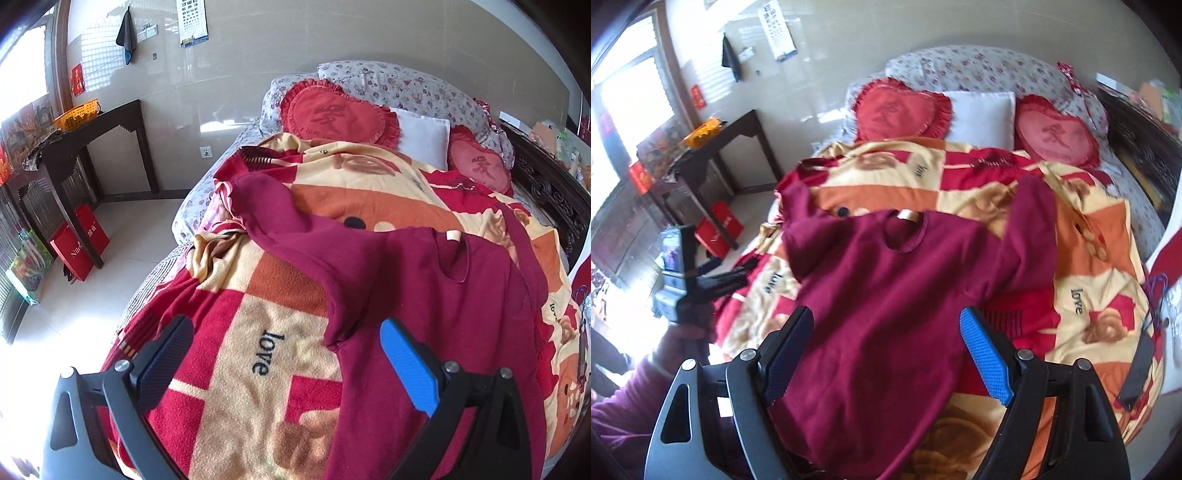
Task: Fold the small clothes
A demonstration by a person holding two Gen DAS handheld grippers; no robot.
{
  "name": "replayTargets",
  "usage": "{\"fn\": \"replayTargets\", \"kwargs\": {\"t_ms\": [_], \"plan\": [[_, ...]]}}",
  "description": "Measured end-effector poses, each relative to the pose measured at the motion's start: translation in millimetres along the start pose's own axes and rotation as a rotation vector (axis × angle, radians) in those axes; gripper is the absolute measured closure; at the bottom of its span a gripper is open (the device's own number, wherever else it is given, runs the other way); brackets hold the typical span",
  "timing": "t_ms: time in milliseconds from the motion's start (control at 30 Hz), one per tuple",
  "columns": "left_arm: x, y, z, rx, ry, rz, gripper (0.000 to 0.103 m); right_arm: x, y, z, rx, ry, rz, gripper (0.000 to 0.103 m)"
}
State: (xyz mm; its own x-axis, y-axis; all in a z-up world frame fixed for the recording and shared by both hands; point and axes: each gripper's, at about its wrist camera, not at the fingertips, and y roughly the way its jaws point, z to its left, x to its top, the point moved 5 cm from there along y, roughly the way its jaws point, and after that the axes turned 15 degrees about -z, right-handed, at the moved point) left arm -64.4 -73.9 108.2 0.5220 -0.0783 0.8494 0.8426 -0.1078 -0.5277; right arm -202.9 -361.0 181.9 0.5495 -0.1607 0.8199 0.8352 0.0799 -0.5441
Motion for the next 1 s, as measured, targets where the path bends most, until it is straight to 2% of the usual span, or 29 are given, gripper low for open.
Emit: {"fn": "replayTargets", "kwargs": {"t_ms": [67, 167, 233, 333, 400, 500, 667, 800, 1000], "plan": [[3, -2, -2, 0.003, 0.007, -0.007, 0.0, 8, -3, 8, 0.035, 0.026, 0.016, 0.037], [5, -5, -4, 0.001, 0.013, -0.015, 0.0, 21, -6, 21, 0.181, 0.145, 0.076, 0.037], [5, -4, -5, -0.002, 0.012, -0.012, 0.0, 33, -9, 29, 0.227, 0.19, 0.101, 0.037], [6, -4, -6, -0.002, 0.013, -0.015, 0.0, 56, -22, 43, 0.271, 0.188, 0.061, 0.037], [6, -2, -7, -0.004, 0.006, -0.015, 0.0, 70, -26, 46, 0.248, 0.158, 0.022, 0.037], [4, 0, -7, -0.005, 0.0, -0.011, 0.0, 78, -19, 50, 0.167, 0.077, -0.037, 0.037], [-4, 7, -8, -0.011, -0.012, 0.007, 0.0, 42, 32, 48, -0.02, -0.074, -0.046, 0.037], [-12, 15, -12, -0.021, -0.022, 0.032, 0.0, 2, 86, 45, -0.118, -0.205, -0.016, 0.037], [-25, 31, -17, -0.019, -0.015, 0.066, 0.0, -34, 138, 34, -0.092, -0.058, 0.055, 0.038]]}}
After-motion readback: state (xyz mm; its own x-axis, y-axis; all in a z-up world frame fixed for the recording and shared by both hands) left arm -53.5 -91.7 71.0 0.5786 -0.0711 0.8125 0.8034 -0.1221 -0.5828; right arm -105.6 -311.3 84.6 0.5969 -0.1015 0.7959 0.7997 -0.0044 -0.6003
